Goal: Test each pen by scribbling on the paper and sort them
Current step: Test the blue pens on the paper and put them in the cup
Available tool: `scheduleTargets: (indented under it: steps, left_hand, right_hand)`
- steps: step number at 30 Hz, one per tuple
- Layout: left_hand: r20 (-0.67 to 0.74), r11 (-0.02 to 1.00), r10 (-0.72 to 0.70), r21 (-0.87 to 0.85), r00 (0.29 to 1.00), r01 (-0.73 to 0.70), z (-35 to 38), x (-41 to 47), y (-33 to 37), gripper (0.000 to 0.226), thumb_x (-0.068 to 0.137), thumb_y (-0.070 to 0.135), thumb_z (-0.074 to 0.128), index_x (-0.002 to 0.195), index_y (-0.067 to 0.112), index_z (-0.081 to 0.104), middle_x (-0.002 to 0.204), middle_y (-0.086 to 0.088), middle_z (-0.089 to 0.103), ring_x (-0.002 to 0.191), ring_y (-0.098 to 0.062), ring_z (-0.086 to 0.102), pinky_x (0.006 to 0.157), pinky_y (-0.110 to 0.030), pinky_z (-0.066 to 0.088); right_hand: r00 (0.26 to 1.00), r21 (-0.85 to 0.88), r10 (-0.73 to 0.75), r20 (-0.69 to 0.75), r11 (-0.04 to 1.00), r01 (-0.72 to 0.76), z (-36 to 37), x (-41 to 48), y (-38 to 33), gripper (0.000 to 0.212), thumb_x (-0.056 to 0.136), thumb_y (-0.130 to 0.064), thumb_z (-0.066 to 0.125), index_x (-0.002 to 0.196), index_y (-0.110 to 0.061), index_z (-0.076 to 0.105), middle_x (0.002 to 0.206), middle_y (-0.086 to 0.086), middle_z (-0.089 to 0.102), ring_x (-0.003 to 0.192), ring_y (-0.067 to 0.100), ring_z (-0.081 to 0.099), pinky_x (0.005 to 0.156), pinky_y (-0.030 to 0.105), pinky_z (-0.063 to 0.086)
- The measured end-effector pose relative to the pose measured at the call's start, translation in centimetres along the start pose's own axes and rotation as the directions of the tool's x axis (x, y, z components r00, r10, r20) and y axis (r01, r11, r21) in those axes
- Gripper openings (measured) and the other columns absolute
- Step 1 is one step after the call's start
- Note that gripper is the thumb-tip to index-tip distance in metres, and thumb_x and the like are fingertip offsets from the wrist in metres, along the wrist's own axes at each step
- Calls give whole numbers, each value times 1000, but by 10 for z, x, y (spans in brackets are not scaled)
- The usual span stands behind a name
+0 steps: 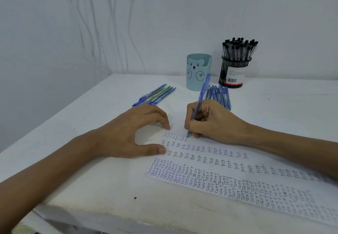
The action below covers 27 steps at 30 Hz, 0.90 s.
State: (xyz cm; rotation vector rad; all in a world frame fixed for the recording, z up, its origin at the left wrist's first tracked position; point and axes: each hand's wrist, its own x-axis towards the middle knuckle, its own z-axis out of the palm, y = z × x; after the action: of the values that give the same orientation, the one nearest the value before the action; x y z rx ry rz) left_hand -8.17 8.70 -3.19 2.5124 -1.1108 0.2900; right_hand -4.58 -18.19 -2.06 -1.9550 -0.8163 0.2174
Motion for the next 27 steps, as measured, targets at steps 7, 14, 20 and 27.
scheduleTargets:
  steps: [7,14,20,27]
  left_hand:
    - [1,1000,-4,2,1000,4,0,0,0,44,90,54,74,124,28,63,130,15,57,128,-16,54,106,-36,44]
    - [7,1000,-8,1,1000,8,0,0,-1,44,90,55,73,124,30,62,131,16,56,129,-17,53,107,-38,45]
    - [6,1000,-5,2,1000,5,0,0,-1,44,90,54,74,124,30,62,130,15,56,128,-17,54,106,-37,45]
    - [3,1000,1,5,1000,-1,0,0,-1,44,90,54,74,124,29,62,130,15,57,128,-17,54,106,-37,45]
  right_hand:
    - [999,58,15,-52,998,-12,0,-1,2,12,91,2,63,80,5,63,59,10,63,48,8,51,50,16,40]
    - [999,21,3,-34,1000,-2,-1,0,3,10,90,-1,64,79,0,66,63,10,66,58,14,59,62,33,48]
    - [999,6,-5,-32,1000,5,-1,0,2,12,90,-2,66,78,-3,67,63,9,67,59,15,58,62,34,47]
    - [997,44,39,-61,998,-36,0,0,1,17,91,-2,64,75,-1,64,58,7,63,49,12,52,54,24,44]
